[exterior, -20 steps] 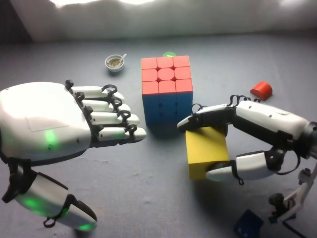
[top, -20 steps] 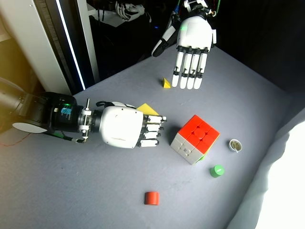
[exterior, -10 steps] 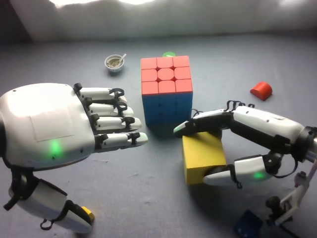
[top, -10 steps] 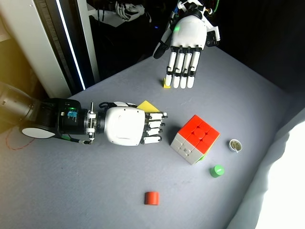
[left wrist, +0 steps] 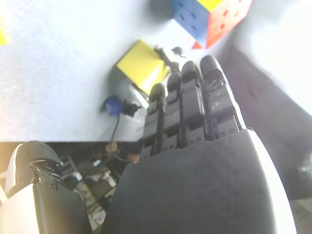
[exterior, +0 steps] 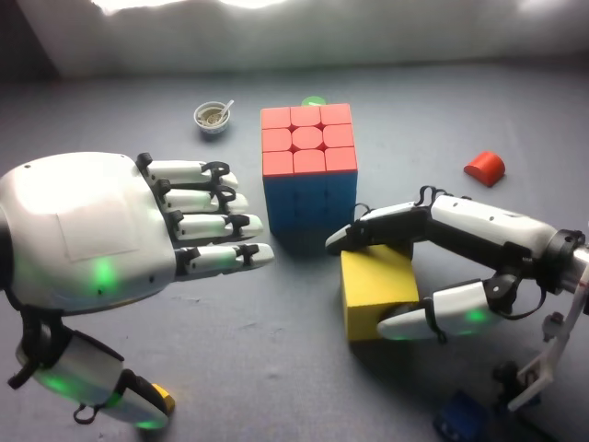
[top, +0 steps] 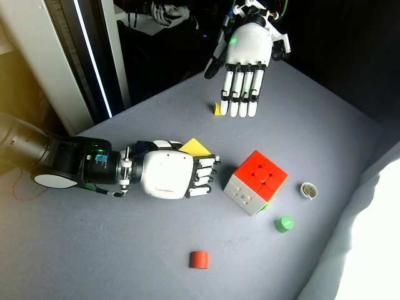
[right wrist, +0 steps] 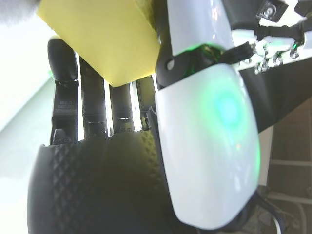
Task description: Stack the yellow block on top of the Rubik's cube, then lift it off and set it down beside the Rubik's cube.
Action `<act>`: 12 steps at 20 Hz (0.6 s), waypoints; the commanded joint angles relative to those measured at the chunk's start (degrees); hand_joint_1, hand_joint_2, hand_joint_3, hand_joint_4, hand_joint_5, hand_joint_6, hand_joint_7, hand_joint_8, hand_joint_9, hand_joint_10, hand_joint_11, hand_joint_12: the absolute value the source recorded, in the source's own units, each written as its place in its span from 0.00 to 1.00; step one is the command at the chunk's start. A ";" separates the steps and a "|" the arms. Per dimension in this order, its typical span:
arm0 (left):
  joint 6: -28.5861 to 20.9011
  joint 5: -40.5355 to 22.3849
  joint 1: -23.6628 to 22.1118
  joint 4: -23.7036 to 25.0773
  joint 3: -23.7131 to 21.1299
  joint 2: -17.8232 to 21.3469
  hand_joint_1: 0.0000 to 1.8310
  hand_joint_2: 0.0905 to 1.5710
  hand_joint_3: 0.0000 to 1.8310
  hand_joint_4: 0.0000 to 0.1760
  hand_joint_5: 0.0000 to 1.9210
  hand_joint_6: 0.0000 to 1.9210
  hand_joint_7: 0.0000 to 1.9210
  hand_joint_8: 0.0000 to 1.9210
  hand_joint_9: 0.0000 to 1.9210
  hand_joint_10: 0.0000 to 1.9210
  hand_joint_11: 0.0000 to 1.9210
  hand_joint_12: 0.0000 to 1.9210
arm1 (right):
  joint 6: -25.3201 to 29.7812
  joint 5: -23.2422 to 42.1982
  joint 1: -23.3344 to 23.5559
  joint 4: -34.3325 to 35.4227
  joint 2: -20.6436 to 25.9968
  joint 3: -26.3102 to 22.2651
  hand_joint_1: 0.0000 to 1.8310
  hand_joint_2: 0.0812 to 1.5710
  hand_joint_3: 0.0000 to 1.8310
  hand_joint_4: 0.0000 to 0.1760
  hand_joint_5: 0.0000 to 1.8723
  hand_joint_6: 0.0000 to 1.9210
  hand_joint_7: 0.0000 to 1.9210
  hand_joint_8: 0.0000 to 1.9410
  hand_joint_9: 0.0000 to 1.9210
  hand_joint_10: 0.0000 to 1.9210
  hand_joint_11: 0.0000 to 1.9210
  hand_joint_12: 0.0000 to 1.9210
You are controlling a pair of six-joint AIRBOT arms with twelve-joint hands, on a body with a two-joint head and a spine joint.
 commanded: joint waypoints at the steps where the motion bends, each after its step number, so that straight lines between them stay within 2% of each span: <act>1: 0.28 -3.23 -0.63 -1.15 -0.33 0.47 0.12 0.56 0.00 0.00 0.07 0.00 0.08 0.00 0.09 0.00 0.00 0.21 | 0.75 6.19 0.36 0.32 0.38 0.32 0.66 0.73 0.00 0.00 0.49 0.53 0.44 0.70 0.33 0.74 0.16 0.95; 5: 0.20 -3.58 -0.64 -1.40 -0.40 0.48 0.12 0.57 0.00 0.00 0.06 0.00 0.08 0.00 0.09 0.00 0.00 0.19 | -0.56 6.29 0.40 0.24 0.39 0.66 0.65 0.74 0.00 0.00 0.48 0.55 0.44 0.69 0.33 0.73 0.16 0.96; 6: 0.05 -3.58 -0.67 -1.40 -0.33 0.47 0.12 0.57 0.00 0.00 0.08 0.00 0.09 0.00 0.09 0.00 0.00 0.21 | -0.58 6.29 0.39 -0.20 0.39 0.69 0.72 0.74 0.00 0.00 0.46 0.58 0.44 0.68 0.34 0.77 0.16 0.95; 8: -0.10 -3.58 -0.71 -1.40 -0.20 0.47 0.13 0.57 0.00 0.00 0.08 0.00 0.09 0.00 0.09 0.00 0.00 0.21 | -0.58 6.70 0.36 -1.10 0.38 0.69 0.65 0.73 0.00 0.00 0.48 0.55 0.44 0.70 0.33 0.73 0.16 0.94; 10: -0.10 -3.24 -0.73 -1.49 -0.16 0.49 0.12 0.58 0.00 0.00 0.07 0.00 0.08 0.00 0.08 0.00 0.00 0.19 | -0.58 6.89 0.22 -1.20 0.38 0.69 0.64 0.76 0.00 0.01 0.42 0.63 0.42 0.71 0.30 0.73 0.13 0.97; 11: -0.10 -3.06 -0.72 -1.49 -0.16 0.51 0.12 0.57 0.00 0.00 0.07 0.00 0.09 0.00 0.09 0.00 0.00 0.20 | -0.58 6.95 0.17 -1.25 0.38 0.69 0.63 0.77 0.00 0.11 0.40 0.67 0.41 0.71 0.28 0.71 0.12 0.98; 12: -0.10 -2.97 -0.71 -1.49 -0.16 0.53 0.11 0.57 0.00 0.00 0.07 0.00 0.09 0.00 0.09 0.00 0.00 0.22 | -0.58 7.17 0.10 -1.38 0.38 0.69 0.62 0.79 0.00 0.14 0.37 0.72 0.39 0.73 0.23 0.70 0.08 0.99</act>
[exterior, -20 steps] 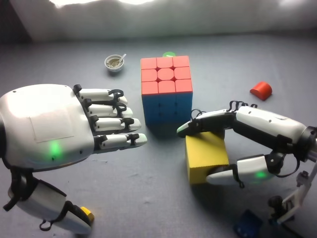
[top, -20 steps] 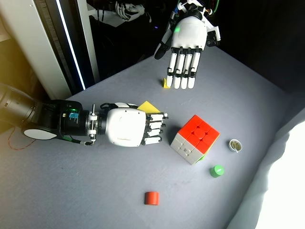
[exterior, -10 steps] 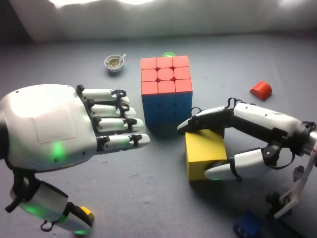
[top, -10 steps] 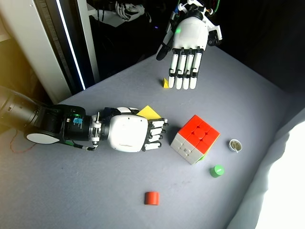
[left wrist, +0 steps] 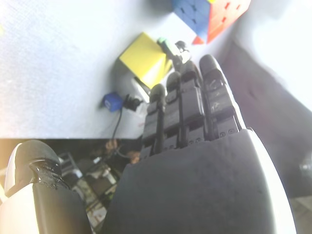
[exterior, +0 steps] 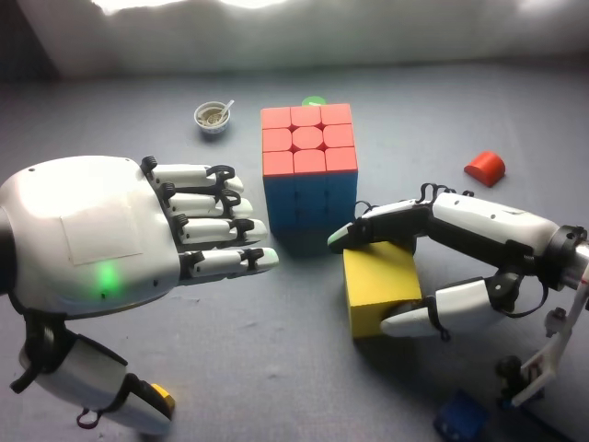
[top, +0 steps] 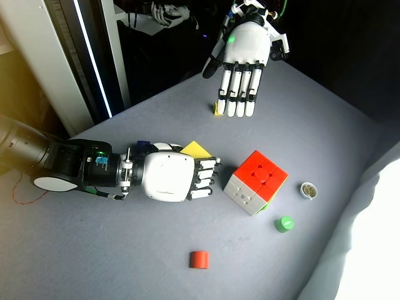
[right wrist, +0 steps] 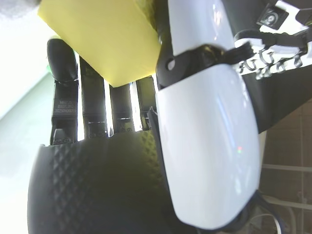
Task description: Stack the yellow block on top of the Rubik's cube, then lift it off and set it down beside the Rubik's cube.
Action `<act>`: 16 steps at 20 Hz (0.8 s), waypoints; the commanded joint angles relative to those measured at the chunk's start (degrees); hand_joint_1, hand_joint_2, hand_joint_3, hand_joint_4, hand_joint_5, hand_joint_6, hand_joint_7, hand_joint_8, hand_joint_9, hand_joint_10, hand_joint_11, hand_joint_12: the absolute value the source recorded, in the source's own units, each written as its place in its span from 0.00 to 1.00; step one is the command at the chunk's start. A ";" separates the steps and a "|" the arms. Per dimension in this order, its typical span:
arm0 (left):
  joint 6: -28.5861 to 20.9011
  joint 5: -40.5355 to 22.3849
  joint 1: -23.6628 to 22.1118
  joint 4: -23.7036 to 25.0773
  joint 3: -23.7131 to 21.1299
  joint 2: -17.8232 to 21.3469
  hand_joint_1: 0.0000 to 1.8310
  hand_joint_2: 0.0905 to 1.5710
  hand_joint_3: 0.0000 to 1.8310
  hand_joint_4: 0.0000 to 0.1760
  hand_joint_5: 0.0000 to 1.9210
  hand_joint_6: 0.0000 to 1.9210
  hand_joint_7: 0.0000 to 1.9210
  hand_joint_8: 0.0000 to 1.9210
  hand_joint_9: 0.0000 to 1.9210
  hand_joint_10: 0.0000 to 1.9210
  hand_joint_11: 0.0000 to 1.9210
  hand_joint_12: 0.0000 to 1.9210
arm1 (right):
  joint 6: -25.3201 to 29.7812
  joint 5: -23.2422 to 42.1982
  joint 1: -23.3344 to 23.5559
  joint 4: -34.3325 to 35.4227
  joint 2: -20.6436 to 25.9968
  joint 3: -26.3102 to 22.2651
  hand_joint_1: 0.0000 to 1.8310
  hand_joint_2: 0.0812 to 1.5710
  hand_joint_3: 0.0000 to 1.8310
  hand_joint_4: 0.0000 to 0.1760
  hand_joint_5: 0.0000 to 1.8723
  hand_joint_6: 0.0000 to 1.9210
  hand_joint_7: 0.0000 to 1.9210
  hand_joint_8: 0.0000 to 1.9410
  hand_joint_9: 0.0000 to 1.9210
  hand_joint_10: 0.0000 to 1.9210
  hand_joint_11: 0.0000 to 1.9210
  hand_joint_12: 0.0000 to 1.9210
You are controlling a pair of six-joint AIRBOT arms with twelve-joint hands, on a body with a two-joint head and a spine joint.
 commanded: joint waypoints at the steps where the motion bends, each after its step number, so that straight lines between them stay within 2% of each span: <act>1: 0.09 -2.79 -0.71 -1.32 0.16 0.61 0.12 0.57 0.00 0.00 0.07 0.00 0.08 0.00 0.09 0.00 0.00 0.22 | 0.44 6.98 -0.02 -0.13 0.36 0.09 0.60 0.71 0.00 0.00 0.27 0.53 0.30 0.54 0.19 0.64 0.04 0.95; 2: 0.09 -2.75 -0.71 -1.30 0.16 0.61 0.10 0.57 0.00 0.00 0.06 0.00 0.08 0.00 0.08 0.00 0.00 0.19 | 0.44 7.07 -0.08 -0.38 0.36 0.09 0.59 0.71 0.00 0.00 0.22 0.45 0.26 0.45 0.15 0.60 0.01 0.93; 4: 0.09 -2.68 -0.71 -1.22 0.19 0.62 0.12 0.57 0.00 0.00 0.07 0.00 0.08 0.00 0.09 0.00 0.00 0.20 | 0.44 7.52 -0.34 -1.16 0.36 0.07 0.58 0.72 0.00 0.00 0.14 0.36 0.18 0.29 0.07 0.50 0.00 0.83; 6: 0.09 -2.49 -0.70 -1.22 0.26 0.62 0.12 0.57 0.00 0.00 0.06 0.00 0.08 0.00 0.08 0.00 0.00 0.19 | 0.44 8.38 -0.55 -1.50 0.37 0.08 0.56 0.72 0.00 0.00 0.08 0.21 0.13 0.12 0.02 0.35 0.00 0.64; 7: 0.09 -2.31 -0.70 -1.22 0.27 0.62 0.12 0.57 0.00 0.00 0.06 0.00 0.07 0.00 0.08 0.00 0.00 0.17 | 0.44 8.56 -0.57 -1.57 0.37 0.08 0.56 0.71 0.00 0.00 0.09 0.14 0.13 0.06 0.03 0.30 0.00 0.58; 8: 0.09 -2.27 -0.70 -1.22 0.27 0.62 0.14 0.57 0.00 0.00 0.06 0.00 0.08 0.00 0.08 0.00 0.00 0.18 | 0.44 8.56 -0.56 -1.59 0.37 0.08 0.55 0.72 0.00 0.00 0.06 0.09 0.11 0.03 0.01 0.26 0.00 0.48; 9: 0.09 -2.27 -0.70 -1.22 0.25 0.62 0.13 0.56 0.00 0.00 0.07 0.00 0.08 0.00 0.09 0.00 0.00 0.21 | 0.44 8.56 -0.56 -1.61 0.37 0.08 0.51 0.75 0.01 0.00 0.02 0.06 0.07 0.01 0.01 0.15 0.00 0.33; 10: 0.09 -2.27 -0.70 -1.22 0.23 0.62 0.13 0.56 0.00 0.00 0.08 0.00 0.09 0.00 0.09 0.00 0.00 0.22 | 0.44 8.56 -0.58 -1.69 0.37 0.08 0.49 0.74 0.01 0.00 0.03 0.04 0.06 0.00 0.02 0.12 0.00 0.28; 11: 0.10 -2.27 -0.70 -1.11 0.19 0.62 0.12 0.56 0.00 0.00 0.08 0.00 0.10 0.01 0.10 0.01 0.00 0.22 | 0.45 8.56 -0.60 -1.85 0.37 0.08 0.50 0.74 0.00 0.00 0.04 0.03 0.07 0.00 0.03 0.11 0.00 0.29; 13: 0.10 -2.27 -0.70 -0.91 0.16 0.62 0.11 0.58 0.00 0.00 0.06 0.00 0.08 0.00 0.08 0.00 0.00 0.18 | 0.46 8.56 -0.70 -2.27 0.37 0.07 0.45 0.75 0.01 0.00 0.01 0.01 0.04 0.00 0.00 0.08 0.00 0.17; 14: 0.10 -2.28 -0.70 -0.72 0.16 0.62 0.11 0.57 0.00 0.00 0.07 0.00 0.08 0.00 0.09 0.00 0.00 0.21 | 0.49 8.56 -0.74 -2.52 0.37 0.06 0.44 0.75 0.00 0.00 0.00 0.00 0.03 0.00 0.00 0.07 0.00 0.13; 15: 0.10 -2.27 -0.70 -0.50 0.16 0.63 0.13 0.56 0.00 0.00 0.07 0.00 0.09 0.00 0.09 0.00 0.00 0.22 | 0.69 8.56 -0.77 -2.75 0.37 0.05 0.44 0.74 0.00 0.00 0.00 0.00 0.01 0.00 0.00 0.01 0.00 0.03; 16: 0.10 -2.27 -0.70 -0.49 0.21 0.63 0.13 0.56 0.00 0.00 0.07 0.00 0.09 0.00 0.09 0.00 0.00 0.22 | 0.86 8.56 -0.77 -3.00 0.37 0.04 0.41 0.68 0.00 0.00 0.00 0.00 0.00 0.00 0.00 0.00 0.00 0.00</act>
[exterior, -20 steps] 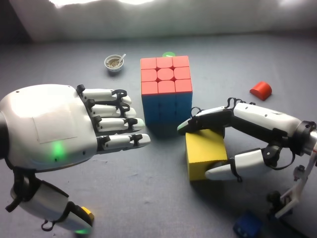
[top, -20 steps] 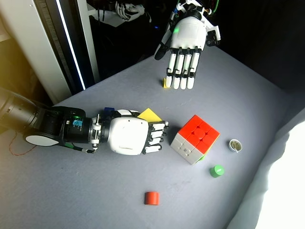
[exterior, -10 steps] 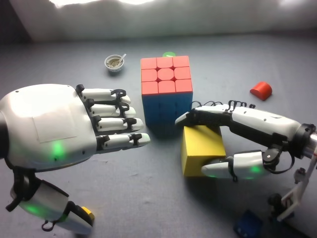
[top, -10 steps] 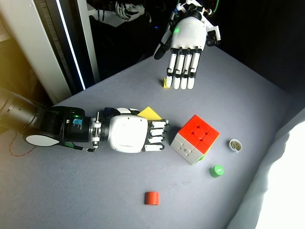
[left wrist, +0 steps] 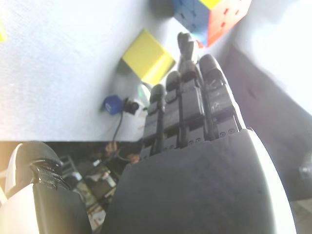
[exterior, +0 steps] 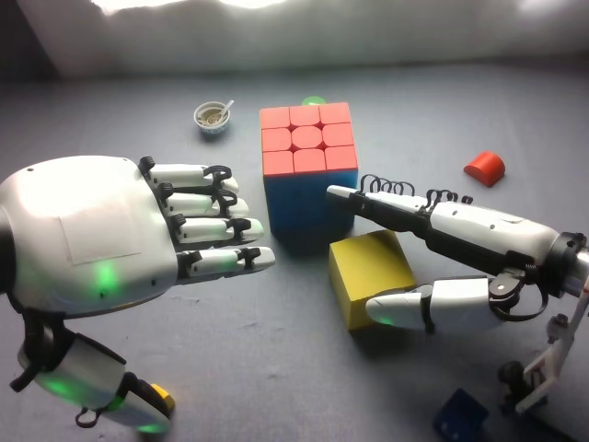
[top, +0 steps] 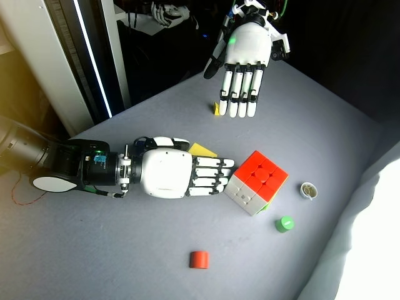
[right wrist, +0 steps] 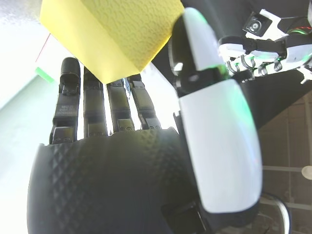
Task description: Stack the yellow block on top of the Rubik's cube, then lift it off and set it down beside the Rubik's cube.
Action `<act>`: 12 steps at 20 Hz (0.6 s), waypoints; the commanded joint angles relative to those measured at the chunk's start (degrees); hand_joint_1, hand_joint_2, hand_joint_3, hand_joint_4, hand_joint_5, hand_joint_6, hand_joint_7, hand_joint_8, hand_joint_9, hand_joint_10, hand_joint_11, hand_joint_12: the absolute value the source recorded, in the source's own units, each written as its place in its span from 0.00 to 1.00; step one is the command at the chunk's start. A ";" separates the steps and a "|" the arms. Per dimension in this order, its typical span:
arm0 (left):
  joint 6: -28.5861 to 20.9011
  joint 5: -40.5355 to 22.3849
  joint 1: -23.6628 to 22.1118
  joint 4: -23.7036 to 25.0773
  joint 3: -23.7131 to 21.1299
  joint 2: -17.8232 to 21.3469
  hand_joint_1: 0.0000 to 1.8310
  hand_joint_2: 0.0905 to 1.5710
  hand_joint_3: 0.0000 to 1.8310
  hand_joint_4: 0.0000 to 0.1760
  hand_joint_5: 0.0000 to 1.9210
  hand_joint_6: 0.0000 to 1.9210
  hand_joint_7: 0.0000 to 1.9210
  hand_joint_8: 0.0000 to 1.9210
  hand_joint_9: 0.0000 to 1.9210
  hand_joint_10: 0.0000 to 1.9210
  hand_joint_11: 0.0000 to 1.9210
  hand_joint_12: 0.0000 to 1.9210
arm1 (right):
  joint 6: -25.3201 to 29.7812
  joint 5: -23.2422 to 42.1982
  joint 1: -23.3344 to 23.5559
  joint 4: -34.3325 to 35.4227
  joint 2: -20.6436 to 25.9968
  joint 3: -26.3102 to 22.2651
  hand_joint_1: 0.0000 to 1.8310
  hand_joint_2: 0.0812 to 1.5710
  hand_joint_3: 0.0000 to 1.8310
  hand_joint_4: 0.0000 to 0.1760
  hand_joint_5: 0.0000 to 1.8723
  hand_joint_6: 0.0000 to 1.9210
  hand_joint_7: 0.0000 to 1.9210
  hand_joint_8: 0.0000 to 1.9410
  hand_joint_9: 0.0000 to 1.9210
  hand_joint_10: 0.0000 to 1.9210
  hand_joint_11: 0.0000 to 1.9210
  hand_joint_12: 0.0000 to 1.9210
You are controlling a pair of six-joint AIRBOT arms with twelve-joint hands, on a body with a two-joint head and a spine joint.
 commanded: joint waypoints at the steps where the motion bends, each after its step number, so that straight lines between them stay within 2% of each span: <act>1: 0.10 -3.04 -0.70 -0.91 0.20 0.63 0.12 0.57 0.00 0.00 0.05 0.00 0.06 0.00 0.07 0.00 0.00 0.16 | 0.83 7.16 -0.11 0.08 0.37 0.04 0.38 0.65 0.00 0.00 0.00 0.00 0.00 0.00 0.00 0.00 0.00 0.00; 3: 0.10 -3.04 -0.69 -0.68 0.21 0.69 0.11 0.57 0.00 0.00 0.07 0.00 0.09 0.00 0.09 0.00 0.00 0.20 | 2.22 7.04 -0.09 -0.37 0.42 -0.06 0.31 0.56 0.00 0.00 0.00 0.00 0.00 0.00 0.00 0.00 0.00 0.00; 4: 0.10 -3.04 -0.67 -0.60 0.21 0.71 0.11 0.57 0.00 0.00 0.08 0.00 0.10 0.00 0.10 0.00 0.00 0.22 | 2.43 6.84 -0.05 -0.79 0.62 -0.35 0.32 0.54 0.00 0.00 0.00 0.00 0.00 0.00 0.00 0.00 0.00 0.00; 6: 0.10 -3.04 -0.57 -0.29 0.28 0.72 0.11 0.57 0.00 0.00 0.07 0.00 0.09 0.00 0.09 0.00 0.00 0.19 | 2.44 5.57 0.16 -2.07 1.72 -1.81 0.32 0.48 0.00 0.00 0.00 0.00 0.00 0.00 0.00 0.00 0.00 0.00; 8: 0.09 -3.04 -0.42 -0.18 0.31 0.76 0.11 0.57 0.00 0.00 0.07 0.00 0.09 0.00 0.09 0.00 0.00 0.20 | 2.55 4.59 0.72 -2.34 3.15 -3.81 0.27 0.46 0.00 0.00 0.00 0.00 0.00 0.00 0.00 0.00 0.00 0.00; 12: -0.31 -3.14 0.40 -0.18 -0.11 1.09 0.10 0.58 0.00 0.00 0.06 0.00 0.08 0.00 0.08 0.00 0.00 0.17 | 2.78 2.62 3.10 -2.30 5.77 -6.24 0.28 0.45 0.00 0.00 0.00 0.00 0.00 0.00 0.00 0.00 0.00 0.00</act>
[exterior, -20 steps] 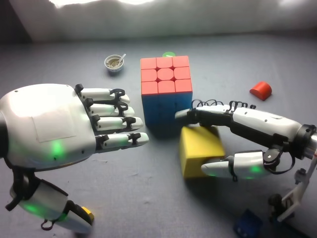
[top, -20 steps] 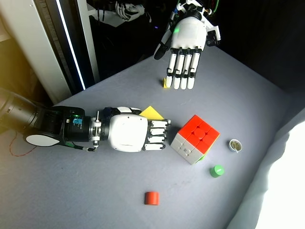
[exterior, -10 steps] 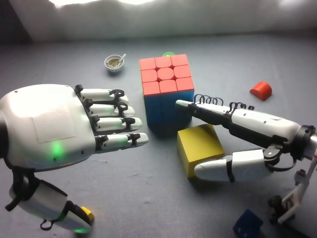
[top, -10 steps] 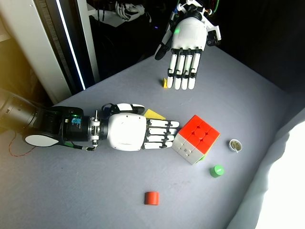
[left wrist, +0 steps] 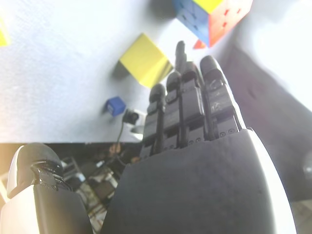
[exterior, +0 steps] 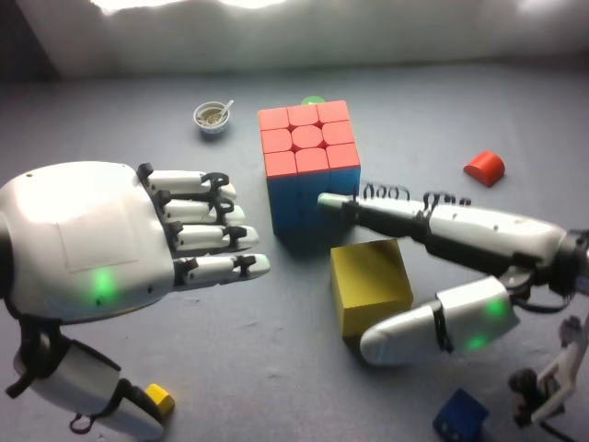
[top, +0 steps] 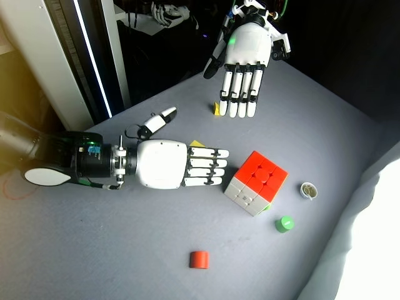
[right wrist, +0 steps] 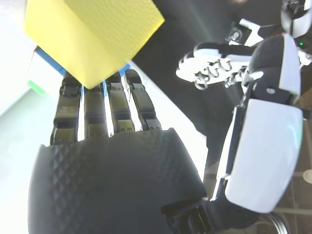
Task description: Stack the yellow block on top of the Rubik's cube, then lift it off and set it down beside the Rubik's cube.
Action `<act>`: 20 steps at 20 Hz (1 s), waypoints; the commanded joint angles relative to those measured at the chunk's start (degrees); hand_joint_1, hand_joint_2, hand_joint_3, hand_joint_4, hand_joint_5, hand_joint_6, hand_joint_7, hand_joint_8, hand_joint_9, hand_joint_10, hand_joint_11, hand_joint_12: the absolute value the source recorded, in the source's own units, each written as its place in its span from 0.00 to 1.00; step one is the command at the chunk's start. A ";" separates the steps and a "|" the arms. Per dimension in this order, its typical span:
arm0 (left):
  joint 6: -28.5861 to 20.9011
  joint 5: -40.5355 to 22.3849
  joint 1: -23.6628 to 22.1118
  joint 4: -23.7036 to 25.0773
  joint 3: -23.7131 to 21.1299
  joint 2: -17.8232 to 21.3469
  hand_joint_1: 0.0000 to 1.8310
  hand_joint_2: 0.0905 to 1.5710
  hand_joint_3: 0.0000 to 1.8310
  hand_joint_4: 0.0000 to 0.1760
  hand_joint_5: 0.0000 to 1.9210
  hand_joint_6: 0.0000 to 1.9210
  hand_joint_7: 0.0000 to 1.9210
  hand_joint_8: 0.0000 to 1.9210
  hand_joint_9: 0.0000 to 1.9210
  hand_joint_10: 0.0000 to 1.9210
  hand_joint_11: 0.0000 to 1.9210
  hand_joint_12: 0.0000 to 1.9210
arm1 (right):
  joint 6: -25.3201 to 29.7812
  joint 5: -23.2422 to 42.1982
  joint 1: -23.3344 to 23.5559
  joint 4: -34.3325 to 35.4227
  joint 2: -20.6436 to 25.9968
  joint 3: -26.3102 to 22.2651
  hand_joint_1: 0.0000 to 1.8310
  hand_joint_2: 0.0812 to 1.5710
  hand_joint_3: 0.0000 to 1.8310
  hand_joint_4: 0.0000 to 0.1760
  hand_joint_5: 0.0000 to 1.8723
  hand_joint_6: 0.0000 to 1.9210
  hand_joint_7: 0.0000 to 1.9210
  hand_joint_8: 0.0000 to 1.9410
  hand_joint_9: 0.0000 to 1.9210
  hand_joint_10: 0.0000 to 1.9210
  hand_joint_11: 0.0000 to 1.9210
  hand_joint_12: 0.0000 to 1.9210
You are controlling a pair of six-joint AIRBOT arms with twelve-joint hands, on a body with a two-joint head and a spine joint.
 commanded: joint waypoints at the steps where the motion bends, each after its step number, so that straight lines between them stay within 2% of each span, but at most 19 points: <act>1: -0.06 -3.19 -0.34 -1.09 -0.15 0.97 0.11 0.57 0.00 0.00 0.06 0.00 0.08 0.00 0.08 0.00 0.00 0.16 | 0.85 5.96 0.99 1.00 1.31 -0.50 0.28 0.45 0.00 0.00 0.00 0.00 0.00 0.00 0.00 0.00 0.00 0.00; 6: -0.06 -2.96 0.10 -0.29 -0.17 0.98 0.12 0.57 0.00 0.00 0.06 0.00 0.08 0.00 0.09 0.00 0.00 0.19 | 1.66 2.39 5.58 2.04 6.57 -4.05 0.28 0.46 0.00 0.00 0.00 0.00 0.00 0.00 0.00 0.00 0.00 0.00; 11: -0.50 -3.13 0.51 -0.23 -0.88 1.26 0.11 0.58 0.00 0.00 0.06 0.00 0.08 0.00 0.08 0.00 0.00 0.19 | 1.75 -1.17 10.48 -3.06 14.31 -7.45 0.28 0.47 0.00 0.00 0.00 0.00 0.00 0.00 0.00 0.00 0.00 0.00; 13: -0.77 -3.09 0.50 -0.25 -1.04 1.31 0.12 0.57 0.00 0.00 0.08 0.00 0.09 0.00 0.09 0.00 0.00 0.22 | 1.71 -2.05 10.63 -5.53 17.06 -7.57 0.30 0.46 0.00 0.00 0.00 0.00 0.00 0.00 0.00 0.00 0.00 0.00; 14: -0.78 -3.09 0.50 -0.25 -1.12 1.37 0.10 0.58 0.00 0.00 0.05 0.00 0.07 0.00 0.08 0.00 0.00 0.17 | 1.68 -3.26 10.36 -6.30 18.59 -7.57 0.27 0.48 0.00 0.00 0.00 0.00 0.00 0.00 0.00 0.00 0.00 0.00; 18: -1.21 -3.09 0.55 -0.24 -1.07 1.42 0.12 0.57 0.00 0.00 0.08 0.00 0.10 0.00 0.10 0.00 0.00 0.23 | 1.10 -11.44 9.29 -6.86 23.28 -8.33 0.31 0.48 0.00 0.00 0.00 0.00 0.00 0.00 0.00 0.00 0.00 0.00; 20: -1.38 -3.09 0.54 -0.24 -1.07 1.43 0.11 0.58 0.00 0.00 0.06 0.00 0.08 0.00 0.08 0.00 0.00 0.18 | 1.11 -11.66 7.77 -6.87 24.89 -8.50 0.29 0.48 0.00 0.00 0.00 0.00 0.00 0.00 0.00 0.00 0.00 0.00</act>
